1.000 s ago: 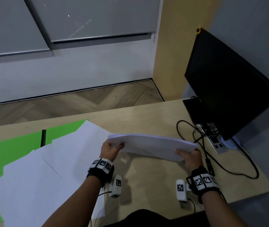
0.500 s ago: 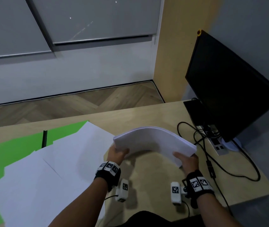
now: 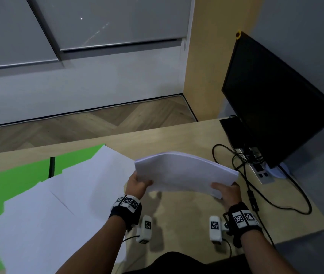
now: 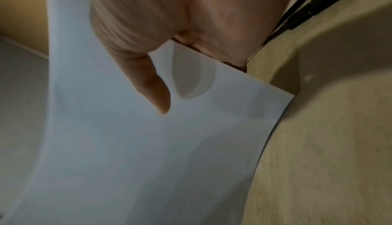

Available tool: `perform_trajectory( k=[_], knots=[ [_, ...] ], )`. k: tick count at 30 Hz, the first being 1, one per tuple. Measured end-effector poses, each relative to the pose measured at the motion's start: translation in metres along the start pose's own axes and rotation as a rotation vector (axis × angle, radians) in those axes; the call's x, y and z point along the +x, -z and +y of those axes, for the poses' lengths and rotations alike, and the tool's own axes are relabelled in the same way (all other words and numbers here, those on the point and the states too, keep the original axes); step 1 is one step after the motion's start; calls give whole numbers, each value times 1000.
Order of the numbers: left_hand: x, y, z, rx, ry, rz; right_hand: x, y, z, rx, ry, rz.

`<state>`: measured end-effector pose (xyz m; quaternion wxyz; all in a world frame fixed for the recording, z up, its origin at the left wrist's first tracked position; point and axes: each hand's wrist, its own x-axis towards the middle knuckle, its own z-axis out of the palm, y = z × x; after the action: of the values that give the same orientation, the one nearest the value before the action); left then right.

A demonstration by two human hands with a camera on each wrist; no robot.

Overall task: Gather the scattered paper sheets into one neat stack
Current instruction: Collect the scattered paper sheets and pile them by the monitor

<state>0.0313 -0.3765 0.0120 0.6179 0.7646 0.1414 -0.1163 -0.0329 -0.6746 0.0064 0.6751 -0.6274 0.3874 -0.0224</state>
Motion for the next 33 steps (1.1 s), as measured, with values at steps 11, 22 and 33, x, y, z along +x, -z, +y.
perform_trajectory(
  k=[11,22,33],
  knots=[
    [-8,10,7,-107,99,-62,-1,8,-24,-127,219,-79],
    [7,22,-98,-221,546,-2,-9,33,19,2,-382,-343],
    [-82,-18,-81,-337,678,-239,-42,-31,81,117,-495,-126]
  ],
)
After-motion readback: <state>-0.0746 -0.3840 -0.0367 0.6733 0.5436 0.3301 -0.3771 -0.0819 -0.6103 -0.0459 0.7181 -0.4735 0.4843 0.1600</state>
